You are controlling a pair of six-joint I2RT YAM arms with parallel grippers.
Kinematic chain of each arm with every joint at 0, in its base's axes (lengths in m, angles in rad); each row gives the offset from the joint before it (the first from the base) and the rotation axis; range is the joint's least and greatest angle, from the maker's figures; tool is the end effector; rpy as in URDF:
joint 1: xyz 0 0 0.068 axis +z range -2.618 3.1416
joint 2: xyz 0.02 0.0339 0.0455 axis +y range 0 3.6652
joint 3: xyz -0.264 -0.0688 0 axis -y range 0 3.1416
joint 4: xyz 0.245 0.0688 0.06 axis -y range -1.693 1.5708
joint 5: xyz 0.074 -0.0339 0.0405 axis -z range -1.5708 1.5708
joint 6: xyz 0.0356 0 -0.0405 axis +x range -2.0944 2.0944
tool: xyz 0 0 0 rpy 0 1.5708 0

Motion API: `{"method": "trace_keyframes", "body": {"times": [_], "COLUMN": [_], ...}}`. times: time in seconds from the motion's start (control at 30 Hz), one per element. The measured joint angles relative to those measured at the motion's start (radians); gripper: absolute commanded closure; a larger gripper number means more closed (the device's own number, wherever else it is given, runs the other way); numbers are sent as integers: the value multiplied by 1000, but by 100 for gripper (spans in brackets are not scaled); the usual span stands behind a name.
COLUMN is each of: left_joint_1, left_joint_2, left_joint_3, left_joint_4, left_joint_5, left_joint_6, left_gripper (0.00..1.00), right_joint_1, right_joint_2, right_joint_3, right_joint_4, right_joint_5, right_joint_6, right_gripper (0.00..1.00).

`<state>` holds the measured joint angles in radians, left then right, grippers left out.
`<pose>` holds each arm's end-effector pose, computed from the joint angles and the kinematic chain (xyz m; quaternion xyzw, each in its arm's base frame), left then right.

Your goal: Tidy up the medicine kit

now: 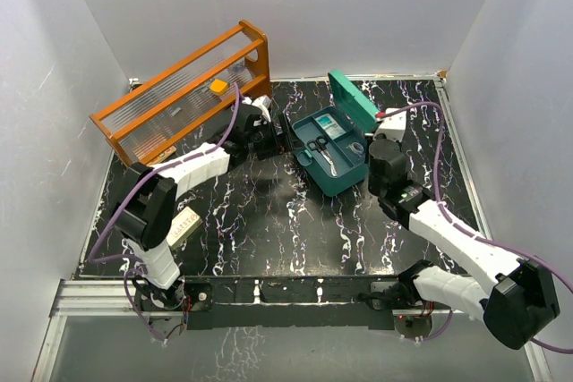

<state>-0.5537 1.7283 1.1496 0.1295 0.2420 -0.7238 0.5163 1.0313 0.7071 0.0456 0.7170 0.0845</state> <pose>0.3333 -0.2161 0.2433 -0.0074 0.8431 -0.3968 0.3629 0.2139 0.0945 0.2911 0.0462 0.7756 -0.1008 0.6214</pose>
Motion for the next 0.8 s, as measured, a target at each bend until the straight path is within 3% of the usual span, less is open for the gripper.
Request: {"method": "trace_keyframes", "body": {"times": [0.3, 0.5, 0.8], "left_joint_1": [0, 0, 2], "left_joint_2": [50, 49, -47], "left_joint_3": [29, 29, -56], "left_joint_4": [4, 5, 11], "left_joint_5": [24, 7, -89], "left_joint_6": [-2, 2, 14], "left_gripper": [18, 19, 20], "right_joint_1": [103, 153, 171], "right_joint_2": [-33, -83, -143], "right_joint_3": [-19, 0, 127], "right_joint_4": [30, -120, -444], "right_joint_5": [48, -16, -312], "right_joint_6": [-159, -165, -85], "right_gripper": [61, 53, 47]}}
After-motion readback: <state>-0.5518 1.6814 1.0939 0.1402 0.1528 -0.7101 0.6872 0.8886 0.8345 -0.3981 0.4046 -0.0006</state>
